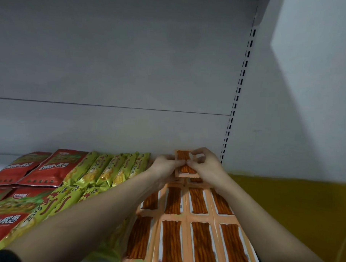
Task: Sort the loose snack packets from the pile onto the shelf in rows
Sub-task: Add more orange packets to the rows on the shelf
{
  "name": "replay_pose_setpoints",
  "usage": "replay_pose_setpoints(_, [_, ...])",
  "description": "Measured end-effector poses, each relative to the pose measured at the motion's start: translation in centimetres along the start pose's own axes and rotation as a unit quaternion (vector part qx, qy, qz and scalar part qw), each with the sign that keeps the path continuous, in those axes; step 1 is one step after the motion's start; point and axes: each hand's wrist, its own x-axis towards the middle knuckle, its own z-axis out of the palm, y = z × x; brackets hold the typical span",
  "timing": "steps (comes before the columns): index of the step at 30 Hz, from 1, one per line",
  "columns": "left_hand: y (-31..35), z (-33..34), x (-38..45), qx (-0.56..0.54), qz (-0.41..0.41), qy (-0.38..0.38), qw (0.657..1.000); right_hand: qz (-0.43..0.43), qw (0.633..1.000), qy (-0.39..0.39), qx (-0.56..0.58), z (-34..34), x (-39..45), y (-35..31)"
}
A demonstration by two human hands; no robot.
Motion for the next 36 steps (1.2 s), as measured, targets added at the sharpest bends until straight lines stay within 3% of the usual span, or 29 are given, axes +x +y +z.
replay_pose_setpoints(2, [-0.2, 0.5, 0.3, 0.029, -0.005, -0.006, 1.0, 0.016, 1.0, 0.006, 0.018, -0.6, 0.2, 0.8])
replay_pose_setpoints(4, [-0.4, 0.7, 0.7, 0.136, 0.016, -0.019, 0.99, 0.049, 0.997, 0.009, 0.059, -1.8, 0.2, 1.7])
replay_pose_setpoints(5, [-0.6, 0.4, 1.1, 0.244, 0.058, -0.02, 0.968, 0.068, 0.995, 0.014, 0.078, -2.5, 0.3, 2.3])
replay_pose_setpoints(7, [-0.9, -0.3, 1.8, 0.456, 0.165, -0.022, 0.874, 0.104, 0.99, 0.039, 0.087, -4.3, 0.5, 3.7])
replay_pose_setpoints(9, [-1.6, -0.8, 2.1, 0.556, 0.193, -0.052, 0.807, 0.135, 0.985, 0.071, 0.077, -5.7, 1.0, 5.2])
replay_pose_setpoints(13, [-2.8, -1.1, 2.3, 0.625, 0.148, -0.089, 0.761, 0.171, 0.981, 0.086, 0.046, -6.5, 1.6, 6.8])
replay_pose_setpoints(19, [-3.1, -0.9, 2.9, 0.654, 0.129, -0.085, 0.74, 0.155, 0.985, 0.079, -0.022, -5.4, 2.8, 7.6])
replay_pose_setpoints(27, [-2.7, -0.4, 2.6, 0.643, 0.11, -0.069, 0.755, 0.087, 0.956, 0.076, -0.269, -4.2, 3.0, 7.9])
replay_pose_setpoints(31, [-2.2, -0.2, 2.3, 0.627, 0.111, -0.047, 0.77, 0.023, 0.969, 0.069, -0.236, -4.8, 2.6, 6.3])
replay_pose_setpoints(36, [0.4, -1.4, 0.0, 0.608, 0.144, 0.039, 0.78, -0.077, 0.977, -0.064, -0.189, -3.1, 2.5, 1.1])
